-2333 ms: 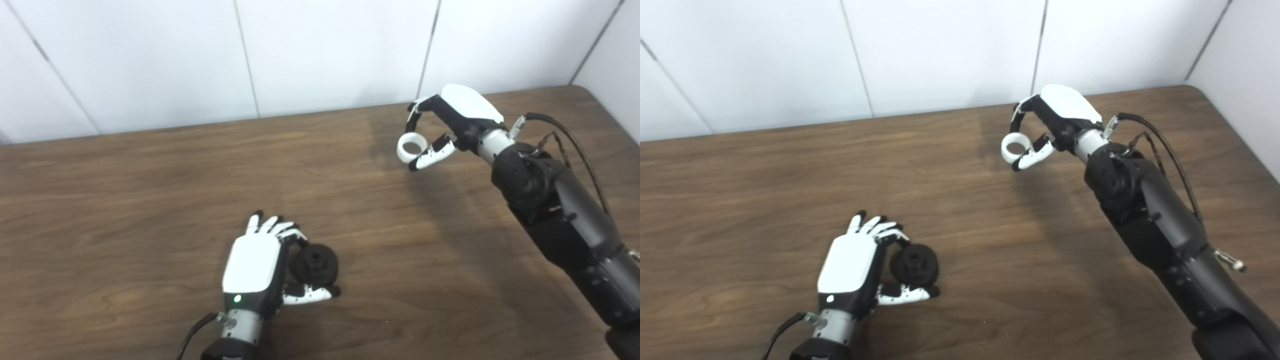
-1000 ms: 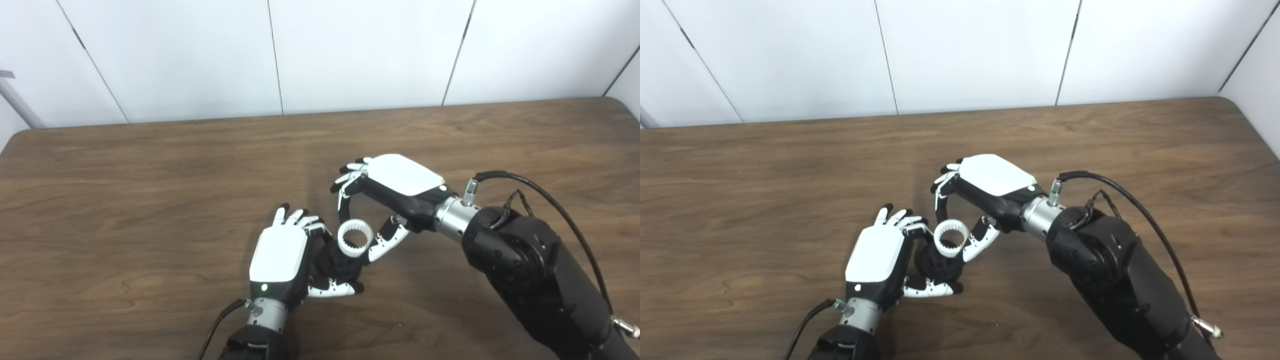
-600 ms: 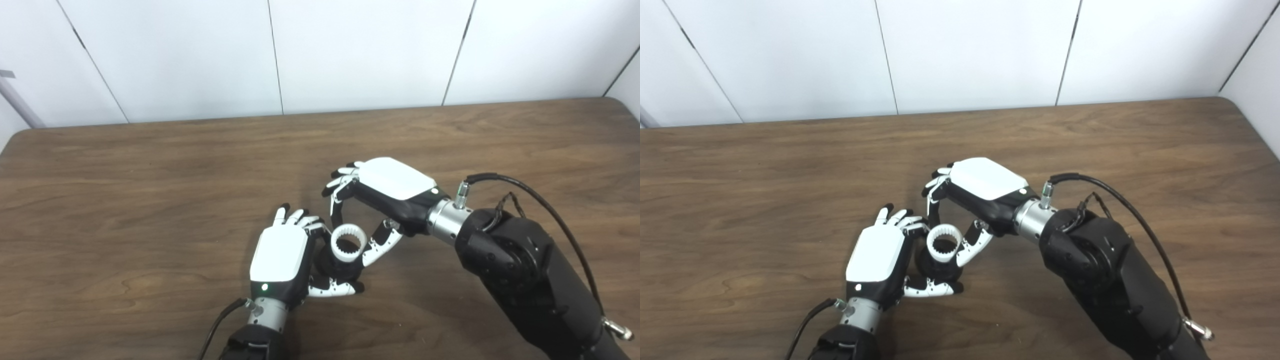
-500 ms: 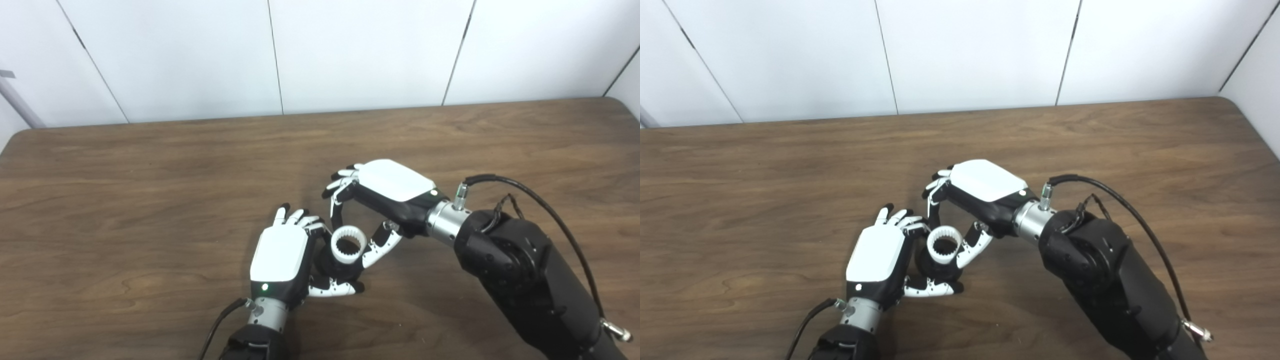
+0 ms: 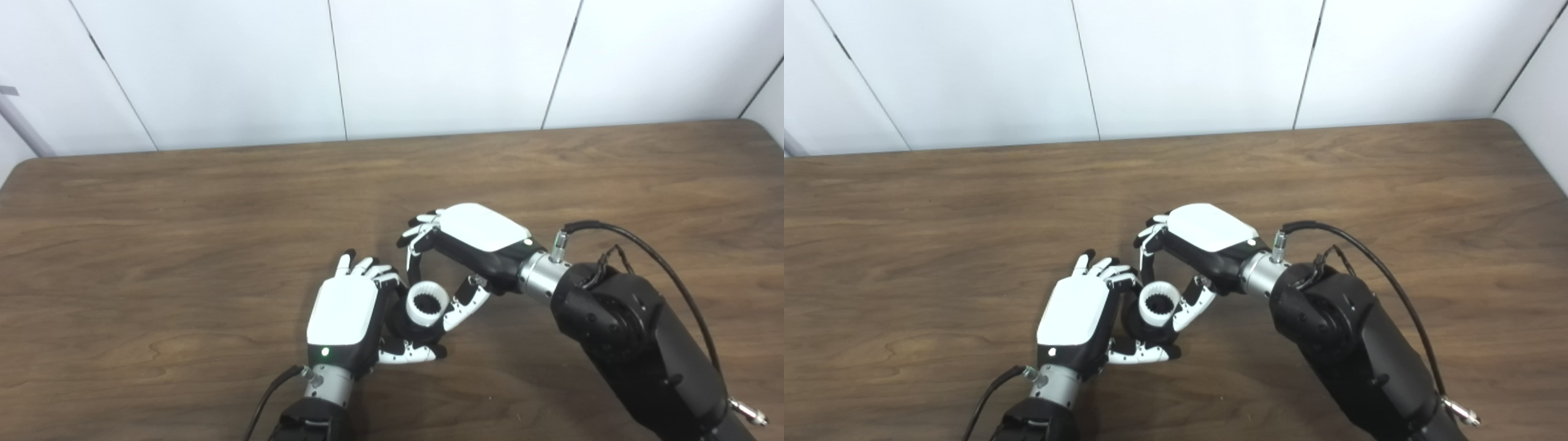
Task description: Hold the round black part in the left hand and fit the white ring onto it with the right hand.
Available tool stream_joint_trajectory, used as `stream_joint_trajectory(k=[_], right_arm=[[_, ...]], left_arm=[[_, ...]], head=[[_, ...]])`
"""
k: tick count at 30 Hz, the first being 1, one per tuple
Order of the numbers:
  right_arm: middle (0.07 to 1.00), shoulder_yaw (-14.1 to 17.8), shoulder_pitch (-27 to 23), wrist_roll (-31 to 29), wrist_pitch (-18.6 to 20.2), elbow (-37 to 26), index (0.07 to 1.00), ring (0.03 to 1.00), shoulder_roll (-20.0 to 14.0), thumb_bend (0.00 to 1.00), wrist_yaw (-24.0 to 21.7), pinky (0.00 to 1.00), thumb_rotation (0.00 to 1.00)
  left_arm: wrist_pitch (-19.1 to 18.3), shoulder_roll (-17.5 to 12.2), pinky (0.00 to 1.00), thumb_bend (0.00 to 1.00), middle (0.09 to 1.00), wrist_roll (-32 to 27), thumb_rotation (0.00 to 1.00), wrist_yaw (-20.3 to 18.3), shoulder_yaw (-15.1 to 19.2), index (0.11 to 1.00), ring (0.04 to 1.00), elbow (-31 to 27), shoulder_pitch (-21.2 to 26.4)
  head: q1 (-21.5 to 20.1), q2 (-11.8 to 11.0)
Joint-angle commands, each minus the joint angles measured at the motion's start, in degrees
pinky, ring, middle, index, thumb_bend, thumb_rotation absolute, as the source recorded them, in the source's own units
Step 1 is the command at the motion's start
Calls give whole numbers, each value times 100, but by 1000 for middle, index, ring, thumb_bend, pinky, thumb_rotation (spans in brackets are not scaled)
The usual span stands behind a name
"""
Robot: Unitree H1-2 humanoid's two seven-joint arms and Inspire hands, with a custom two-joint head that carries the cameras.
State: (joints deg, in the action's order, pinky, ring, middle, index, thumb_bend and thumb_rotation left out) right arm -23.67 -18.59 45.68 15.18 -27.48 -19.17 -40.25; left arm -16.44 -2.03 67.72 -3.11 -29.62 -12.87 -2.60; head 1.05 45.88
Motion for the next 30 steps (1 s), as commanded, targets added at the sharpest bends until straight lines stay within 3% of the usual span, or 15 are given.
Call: stream_joint_trajectory(k=[1, 30], right_arm=[[834, 82, -145, 44, -103, -20, 484, 932, 24, 524, 135, 968, 134], [831, 50, -200, 32, -166, 44, 484, 935, 98, 524, 117, 976, 135]], left_arm=[[-90, -44, 1000, 521, 786, 118, 53, -375, -87, 483, 888, 108, -99], [-99, -7, 1000, 522, 782, 95, 52, -303, -101, 483, 885, 228, -11]], head=[[8, 10], [29, -22]])
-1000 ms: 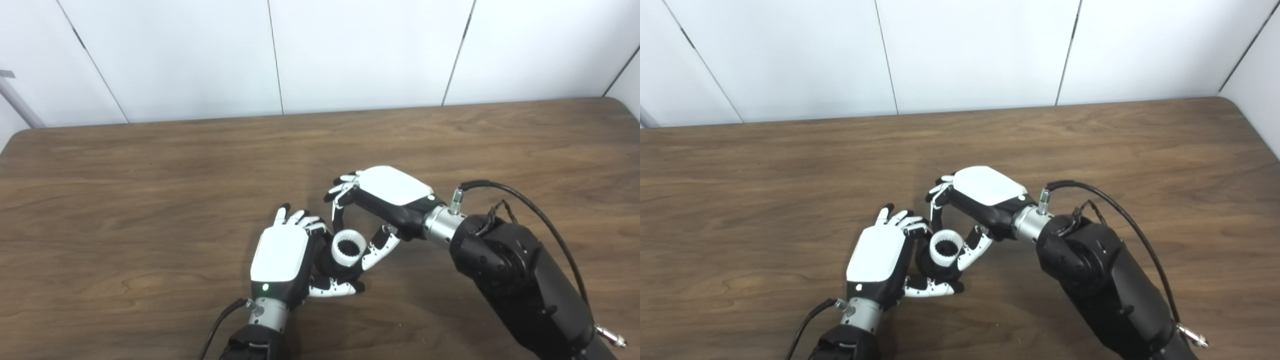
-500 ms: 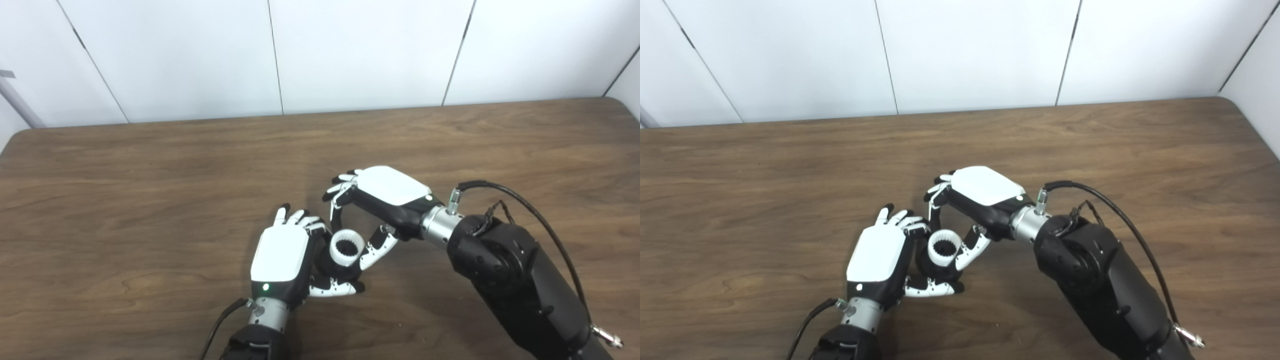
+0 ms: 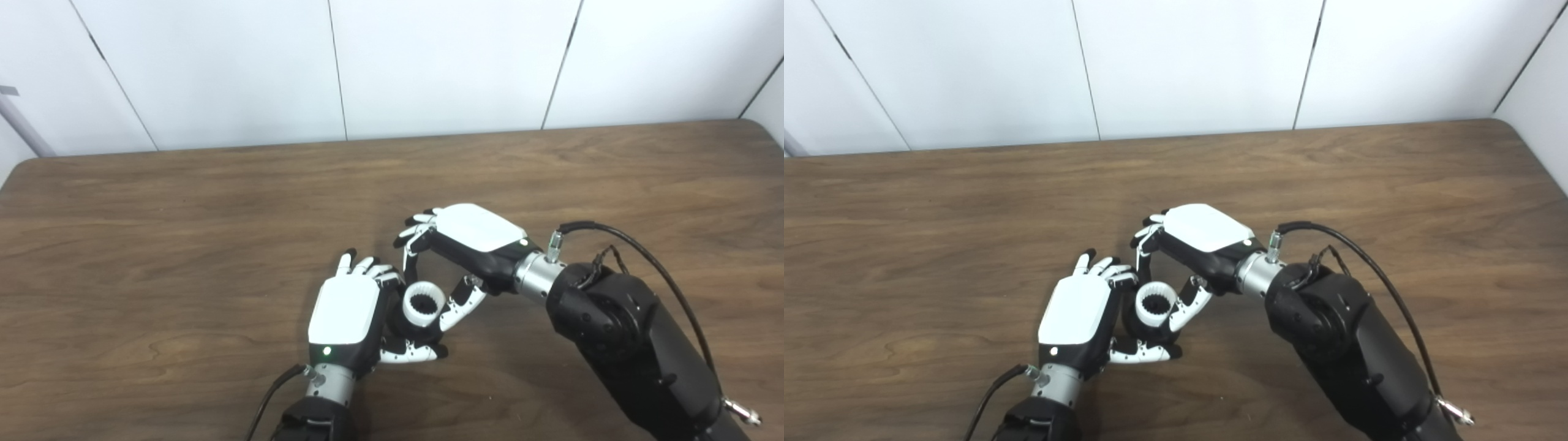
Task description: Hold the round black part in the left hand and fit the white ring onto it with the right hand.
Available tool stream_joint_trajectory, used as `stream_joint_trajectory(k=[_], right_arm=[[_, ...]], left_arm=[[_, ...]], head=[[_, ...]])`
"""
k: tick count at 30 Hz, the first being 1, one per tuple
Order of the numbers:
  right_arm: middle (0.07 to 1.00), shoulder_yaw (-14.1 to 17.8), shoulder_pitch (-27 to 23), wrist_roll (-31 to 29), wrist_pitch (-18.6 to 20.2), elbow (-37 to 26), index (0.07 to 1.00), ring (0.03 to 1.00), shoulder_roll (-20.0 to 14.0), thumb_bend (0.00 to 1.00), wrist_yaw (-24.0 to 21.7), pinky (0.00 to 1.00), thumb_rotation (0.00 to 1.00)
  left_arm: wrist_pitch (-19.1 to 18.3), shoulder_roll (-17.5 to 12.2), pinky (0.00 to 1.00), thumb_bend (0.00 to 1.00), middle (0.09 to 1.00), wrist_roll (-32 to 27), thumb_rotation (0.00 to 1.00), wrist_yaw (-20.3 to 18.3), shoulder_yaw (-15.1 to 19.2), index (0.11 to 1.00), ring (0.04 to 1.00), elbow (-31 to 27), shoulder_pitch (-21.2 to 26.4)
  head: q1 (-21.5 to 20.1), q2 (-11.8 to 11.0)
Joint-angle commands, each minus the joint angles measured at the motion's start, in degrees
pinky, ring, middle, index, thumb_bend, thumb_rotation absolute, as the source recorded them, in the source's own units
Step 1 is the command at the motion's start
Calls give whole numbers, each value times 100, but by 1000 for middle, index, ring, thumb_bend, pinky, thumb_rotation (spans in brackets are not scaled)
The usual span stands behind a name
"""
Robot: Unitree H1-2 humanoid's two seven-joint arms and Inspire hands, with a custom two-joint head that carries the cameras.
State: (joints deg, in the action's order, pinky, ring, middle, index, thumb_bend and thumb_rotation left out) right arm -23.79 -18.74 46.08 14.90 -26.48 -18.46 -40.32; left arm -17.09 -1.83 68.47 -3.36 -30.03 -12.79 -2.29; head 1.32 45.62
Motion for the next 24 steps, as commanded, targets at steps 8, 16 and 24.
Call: stream_joint_trajectory(k=[8, 16, 24], right_arm=[[832, 75, -192, -28, -142, -7, 484, 934, 6, 524, 118, 973, 135], [834, 62, -166, -55, -152, 18, 484, 935, 11, 524, 126, 968, 135], [830, 59, -169, -75, -159, -33, 484, 932, 22, 524, 117, 961, 135]], left_arm=[[-34, -17, 1000, 522, 780, 32, 54, -258, -63, 483, 885, 238, -24], [-37, -12, 1000, 523, 782, 33, 54, -252, -63, 483, 888, 247, -15], [-20, 0, 1000, 522, 780, 24, 53, -225, -79, 483, 888, 254, -19]], head=[[-6, 8], [11, 15], [-2, 28]])
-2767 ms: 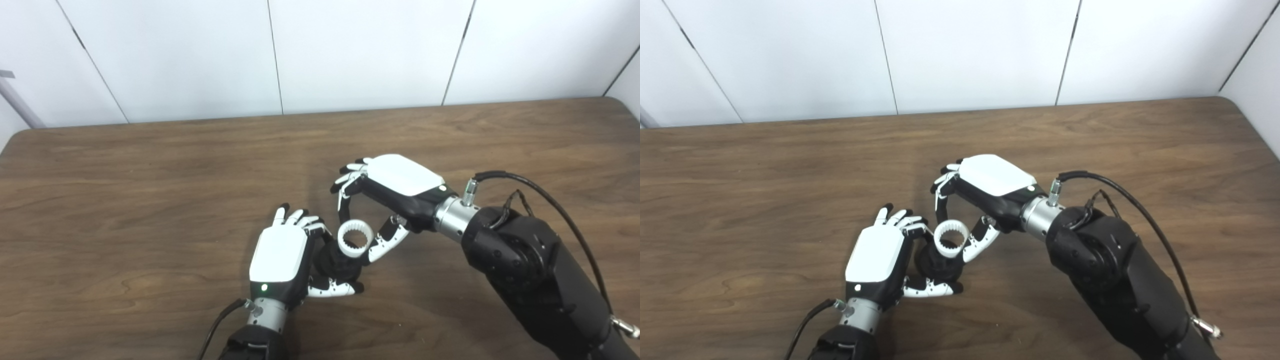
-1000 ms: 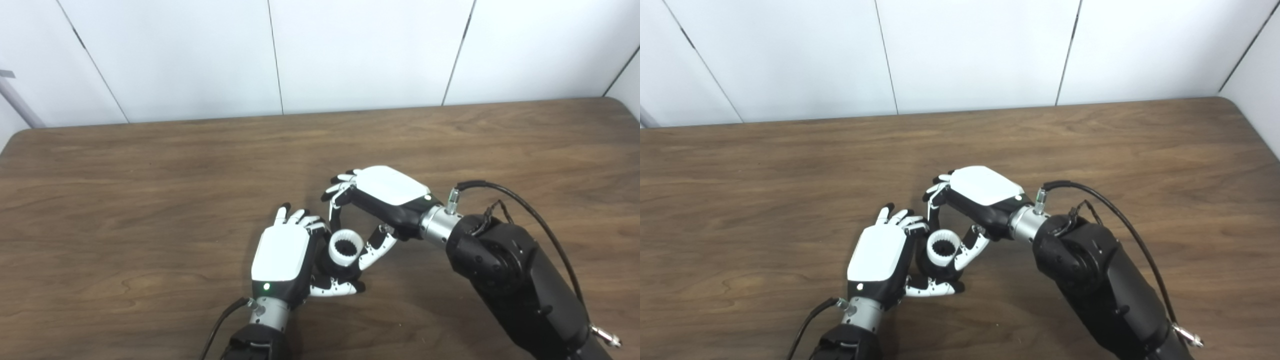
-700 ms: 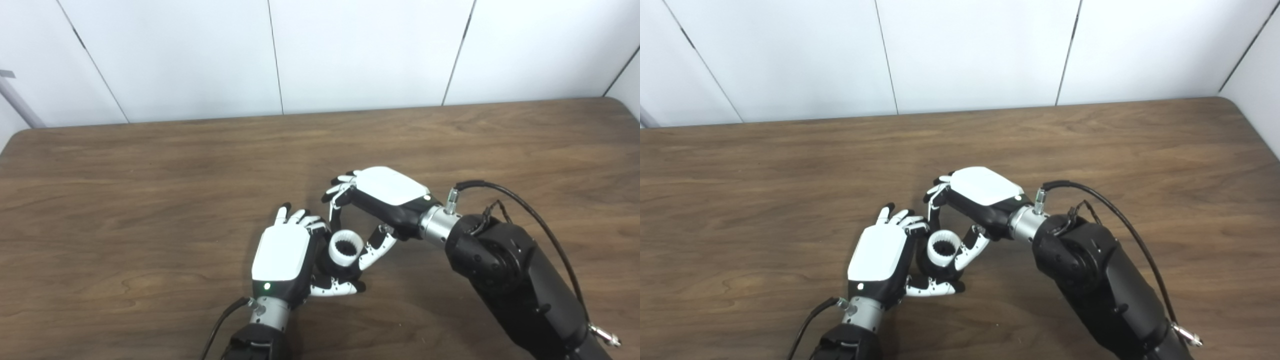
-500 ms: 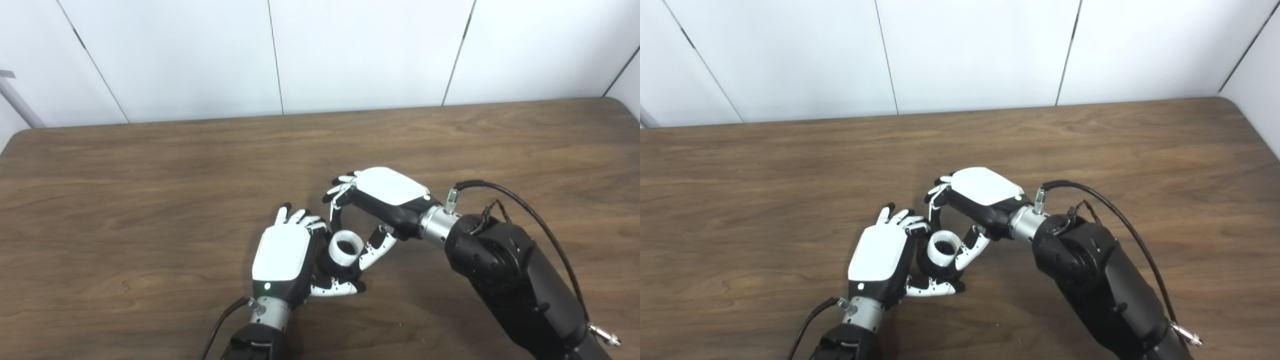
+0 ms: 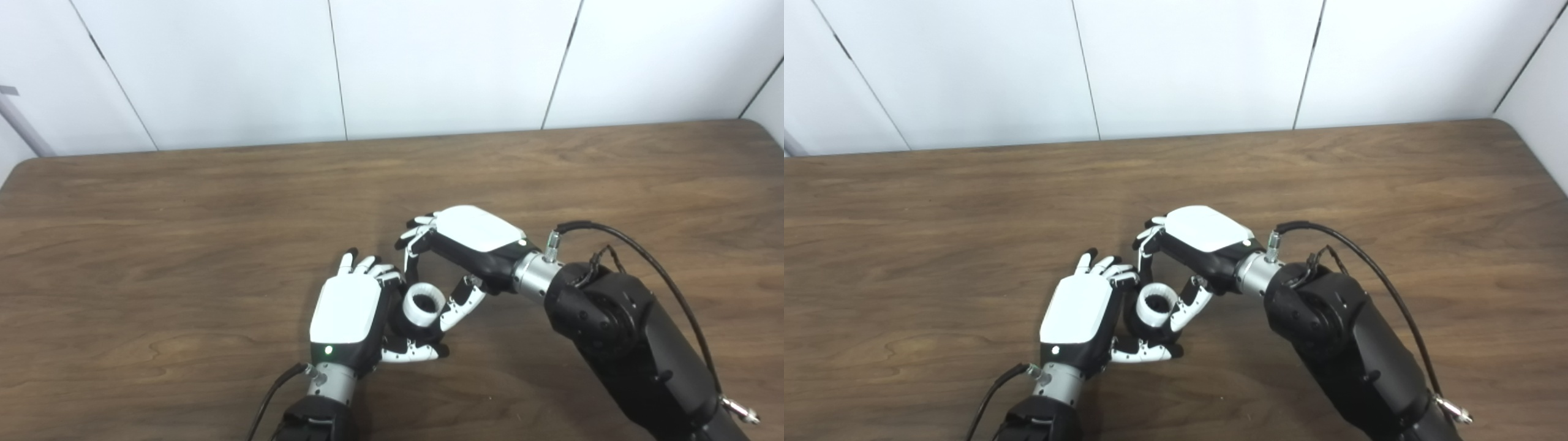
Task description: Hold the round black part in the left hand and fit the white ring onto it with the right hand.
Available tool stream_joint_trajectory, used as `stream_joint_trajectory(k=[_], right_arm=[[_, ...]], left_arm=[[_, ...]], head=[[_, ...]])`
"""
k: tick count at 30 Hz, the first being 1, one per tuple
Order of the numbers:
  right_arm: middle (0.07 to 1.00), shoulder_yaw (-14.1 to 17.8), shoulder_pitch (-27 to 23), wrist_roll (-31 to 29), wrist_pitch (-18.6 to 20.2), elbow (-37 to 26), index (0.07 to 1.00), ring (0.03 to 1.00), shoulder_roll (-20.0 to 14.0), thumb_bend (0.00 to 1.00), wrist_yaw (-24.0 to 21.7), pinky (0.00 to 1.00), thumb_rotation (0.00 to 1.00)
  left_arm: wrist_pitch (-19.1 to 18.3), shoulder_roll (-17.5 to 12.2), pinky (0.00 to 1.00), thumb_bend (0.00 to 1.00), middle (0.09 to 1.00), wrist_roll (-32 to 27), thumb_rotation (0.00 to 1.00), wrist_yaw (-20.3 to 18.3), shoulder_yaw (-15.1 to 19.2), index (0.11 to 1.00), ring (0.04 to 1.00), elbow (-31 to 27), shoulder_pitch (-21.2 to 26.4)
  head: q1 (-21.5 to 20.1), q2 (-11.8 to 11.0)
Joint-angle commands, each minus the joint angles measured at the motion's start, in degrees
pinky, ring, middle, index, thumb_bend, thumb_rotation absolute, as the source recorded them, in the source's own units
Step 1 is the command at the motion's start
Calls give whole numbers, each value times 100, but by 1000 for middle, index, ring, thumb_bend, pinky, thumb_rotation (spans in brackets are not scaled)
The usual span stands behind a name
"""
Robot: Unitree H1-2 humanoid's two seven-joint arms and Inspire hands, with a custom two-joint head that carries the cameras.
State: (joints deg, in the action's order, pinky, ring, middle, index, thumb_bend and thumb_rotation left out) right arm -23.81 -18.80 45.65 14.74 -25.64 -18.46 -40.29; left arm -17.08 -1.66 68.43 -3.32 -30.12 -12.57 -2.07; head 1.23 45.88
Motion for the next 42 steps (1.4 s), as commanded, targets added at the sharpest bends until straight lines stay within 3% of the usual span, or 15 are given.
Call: stream_joint_trajectory(k=[1, 42], right_arm=[[830, 68, -160, -49, -147, -121, 484, 931, 24, 524, 121, 961, 135], [834, 147, -39, -93, -9, 12, 485, 940, 53, 523, 141, 943, 133]], left_arm=[[-16, -15, 1000, 522, 781, 28, 53, -222, -76, 483, 889, 238, -41], [-49, 0, 1000, 522, 783, 50, 54, -259, -80, 483, 889, 212, -33]], head=[[18, 3], [6, 50]])
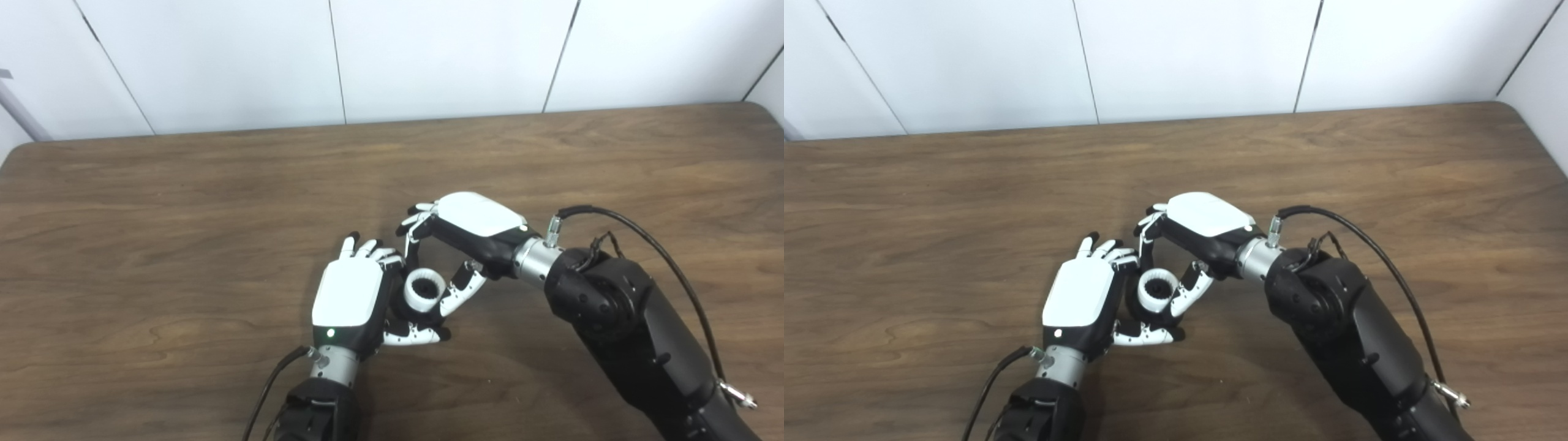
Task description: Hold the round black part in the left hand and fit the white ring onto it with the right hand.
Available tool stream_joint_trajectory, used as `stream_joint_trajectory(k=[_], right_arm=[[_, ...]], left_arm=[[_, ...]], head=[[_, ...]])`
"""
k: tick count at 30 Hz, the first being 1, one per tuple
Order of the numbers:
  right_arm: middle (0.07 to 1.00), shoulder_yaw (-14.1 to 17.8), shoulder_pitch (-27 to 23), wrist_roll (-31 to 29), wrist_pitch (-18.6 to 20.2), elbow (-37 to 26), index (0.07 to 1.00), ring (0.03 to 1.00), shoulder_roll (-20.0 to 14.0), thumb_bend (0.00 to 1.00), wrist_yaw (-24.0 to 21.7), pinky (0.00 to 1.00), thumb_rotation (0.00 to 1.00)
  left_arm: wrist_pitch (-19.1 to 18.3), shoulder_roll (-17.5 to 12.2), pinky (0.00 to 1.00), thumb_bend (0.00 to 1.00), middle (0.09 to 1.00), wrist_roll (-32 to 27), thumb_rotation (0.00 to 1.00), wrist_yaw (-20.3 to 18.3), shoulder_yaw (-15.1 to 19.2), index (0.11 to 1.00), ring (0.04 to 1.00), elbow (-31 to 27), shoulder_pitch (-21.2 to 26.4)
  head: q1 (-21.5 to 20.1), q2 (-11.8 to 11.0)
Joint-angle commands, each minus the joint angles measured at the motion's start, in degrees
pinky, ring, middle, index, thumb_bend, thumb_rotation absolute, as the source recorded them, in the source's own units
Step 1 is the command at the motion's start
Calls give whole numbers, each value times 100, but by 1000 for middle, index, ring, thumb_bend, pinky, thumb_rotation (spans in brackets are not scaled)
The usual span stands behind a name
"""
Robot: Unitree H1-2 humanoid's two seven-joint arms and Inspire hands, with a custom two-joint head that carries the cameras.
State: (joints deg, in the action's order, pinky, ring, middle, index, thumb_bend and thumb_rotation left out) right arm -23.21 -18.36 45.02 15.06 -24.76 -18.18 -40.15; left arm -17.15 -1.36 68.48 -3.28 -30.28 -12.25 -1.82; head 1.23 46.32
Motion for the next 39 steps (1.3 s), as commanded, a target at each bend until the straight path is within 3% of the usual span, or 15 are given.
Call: stream_joint_trajectory(k=[1, 39], right_arm=[[834, 86, -77, -33, -45, -74, 485, 940, 26, 523, 134, 941, 133], [830, 81, -29, 71, -132, -109, 485, 925, 87, 525, 206, 932, 139]], left_arm=[[-43, -33, 1000, 522, 783, 41, 54, -275, -63, 483, 890, 172, -59], [-41, -18, 1000, 522, 783, 36, 54, -246, -61, 483, 891, 197, -32]], head=[[6, 6], [-6, 38]])
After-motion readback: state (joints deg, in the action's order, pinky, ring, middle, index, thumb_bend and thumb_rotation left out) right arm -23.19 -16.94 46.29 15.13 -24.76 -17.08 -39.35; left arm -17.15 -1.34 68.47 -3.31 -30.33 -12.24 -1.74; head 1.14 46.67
